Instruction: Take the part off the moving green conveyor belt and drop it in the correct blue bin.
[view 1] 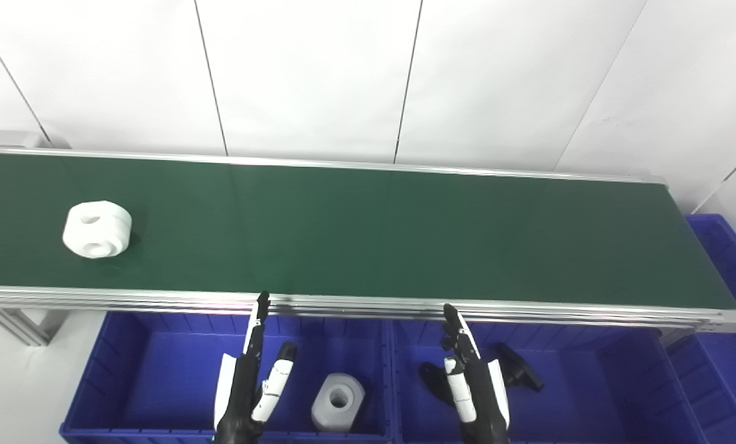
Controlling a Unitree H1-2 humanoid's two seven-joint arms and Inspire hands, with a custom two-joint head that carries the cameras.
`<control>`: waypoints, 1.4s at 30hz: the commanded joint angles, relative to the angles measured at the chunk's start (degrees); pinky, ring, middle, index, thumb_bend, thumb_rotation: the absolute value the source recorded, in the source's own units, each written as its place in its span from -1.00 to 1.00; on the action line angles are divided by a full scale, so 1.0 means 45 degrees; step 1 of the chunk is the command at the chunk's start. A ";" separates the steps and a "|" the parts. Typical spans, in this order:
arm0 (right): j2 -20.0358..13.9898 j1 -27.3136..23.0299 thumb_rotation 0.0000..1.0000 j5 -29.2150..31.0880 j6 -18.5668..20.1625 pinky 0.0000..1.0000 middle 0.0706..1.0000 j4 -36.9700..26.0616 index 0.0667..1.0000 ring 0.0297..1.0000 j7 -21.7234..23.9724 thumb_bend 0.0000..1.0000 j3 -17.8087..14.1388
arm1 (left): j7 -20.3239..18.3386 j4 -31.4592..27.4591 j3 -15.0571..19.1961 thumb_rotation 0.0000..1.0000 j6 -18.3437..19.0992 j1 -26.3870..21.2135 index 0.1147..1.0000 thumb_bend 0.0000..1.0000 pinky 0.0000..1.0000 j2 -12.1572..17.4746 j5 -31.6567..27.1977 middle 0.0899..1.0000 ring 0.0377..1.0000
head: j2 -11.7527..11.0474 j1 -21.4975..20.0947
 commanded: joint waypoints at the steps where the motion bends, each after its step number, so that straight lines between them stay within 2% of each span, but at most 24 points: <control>1: 0.0044 -0.0038 1.00 0.0068 -0.0628 0.94 0.92 -0.0237 0.90 0.91 0.0130 0.77 0.0015 | -0.0010 -0.0116 -0.0319 0.92 -0.0165 0.0176 1.00 0.02 1.00 -0.0487 -0.0026 1.00 1.00 | 0.0015 0.0002; 7: 0.0101 -0.0004 0.94 0.0567 -0.0555 0.88 0.91 -0.0317 0.89 0.89 0.0357 0.78 0.0009 | 0.0030 -0.0069 -0.0339 0.90 -0.0269 0.0154 1.00 0.01 1.00 -0.0475 -0.0009 1.00 1.00 | 0.0032 0.0007; 10: 0.0146 0.0027 0.90 0.0800 -0.0541 0.79 0.89 -0.0370 0.88 0.85 0.0466 0.82 -0.0009 | 0.0038 -0.0068 -0.0357 0.91 -0.0280 0.0157 1.00 0.01 1.00 -0.0457 -0.0021 1.00 1.00 | 0.0032 0.0007; 16: 0.0187 0.0030 0.89 0.0967 -0.0594 0.60 0.88 -0.0368 0.87 0.74 0.0557 0.77 -0.0027 | 0.0014 -0.0083 -0.0380 0.93 -0.0190 0.0148 1.00 0.01 1.00 -0.0430 -0.0057 1.00 1.00 | 0.0019 -0.0051; 42: 0.0253 -0.0024 0.90 0.0656 -0.0642 0.61 0.88 -0.0286 0.87 0.71 0.0483 0.71 -0.0130 | 0.0054 0.0018 -0.0385 0.90 -0.0336 0.0085 1.00 -0.04 1.00 -0.0429 -0.0099 1.00 1.00 | 0.0014 -0.0008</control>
